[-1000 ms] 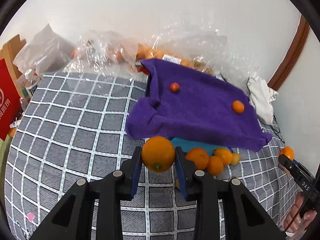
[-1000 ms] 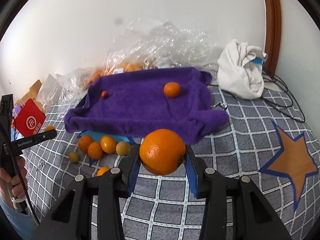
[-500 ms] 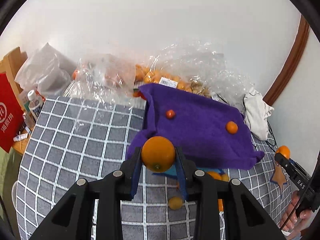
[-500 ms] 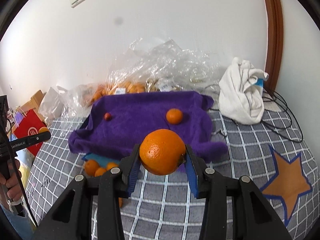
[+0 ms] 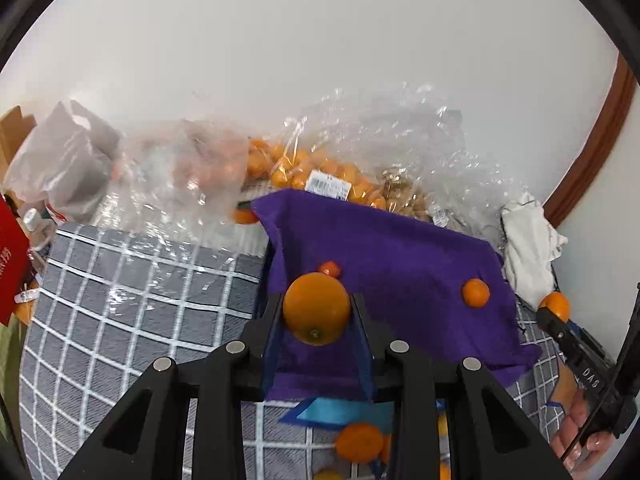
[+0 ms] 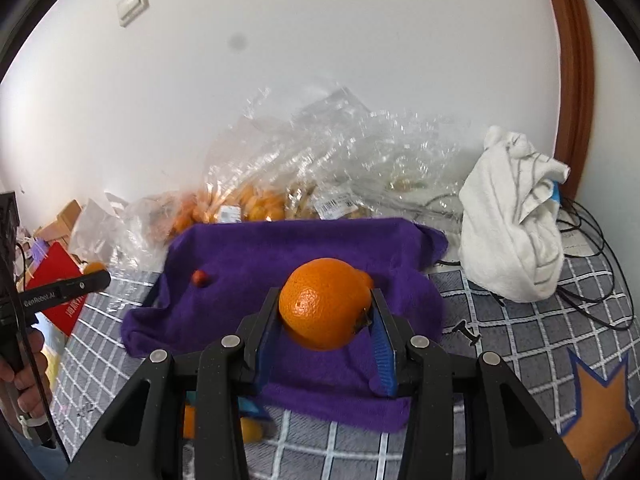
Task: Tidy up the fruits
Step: 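Carry both fruits over the purple towel and open both grippers to release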
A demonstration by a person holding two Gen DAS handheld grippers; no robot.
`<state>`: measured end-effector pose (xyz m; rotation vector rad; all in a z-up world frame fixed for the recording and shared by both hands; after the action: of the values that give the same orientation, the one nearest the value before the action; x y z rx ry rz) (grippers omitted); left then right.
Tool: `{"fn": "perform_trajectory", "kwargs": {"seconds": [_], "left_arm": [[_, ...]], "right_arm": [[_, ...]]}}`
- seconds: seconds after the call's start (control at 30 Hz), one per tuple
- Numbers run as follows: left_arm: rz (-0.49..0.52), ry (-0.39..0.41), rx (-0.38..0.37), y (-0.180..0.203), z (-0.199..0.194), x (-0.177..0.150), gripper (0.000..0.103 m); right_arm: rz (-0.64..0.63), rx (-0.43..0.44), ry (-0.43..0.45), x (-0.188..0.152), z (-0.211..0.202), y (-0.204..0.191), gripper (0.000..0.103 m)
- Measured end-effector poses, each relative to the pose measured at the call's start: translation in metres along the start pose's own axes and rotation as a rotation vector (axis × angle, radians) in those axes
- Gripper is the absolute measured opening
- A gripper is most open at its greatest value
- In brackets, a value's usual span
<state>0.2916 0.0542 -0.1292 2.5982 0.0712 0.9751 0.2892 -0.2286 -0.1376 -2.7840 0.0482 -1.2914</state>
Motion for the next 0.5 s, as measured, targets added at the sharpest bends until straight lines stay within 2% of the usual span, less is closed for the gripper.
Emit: {"fn": "perform_trajectory", "kwargs": {"seconds": [0.23, 0.5], "left_arm": [[0.007, -0.063, 0.019, 0.001, 0.042, -0.004, 0.031], [-0.013, -0.119, 0.028, -0.007, 0.078, -0.013, 0.031]], "right_arm": [[0.005, -0.005, -0.118, -0.021, 0.051, 0.006, 0.042], [-0.033, -0.01, -0.148, -0.03, 0.065, -0.001, 0.042]]}}
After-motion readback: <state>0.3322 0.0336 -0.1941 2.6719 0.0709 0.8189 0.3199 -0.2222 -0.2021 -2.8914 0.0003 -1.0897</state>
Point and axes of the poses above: each gripper's, at about its wrist camera, not at the fingertips, and z roughly the way its jaws point, y to its right, x to its top, the point moved 4 cm from there along z, roughly the way its jaws point, and after that the axes turned 11 degrees about -x, right-handed, at the moved point
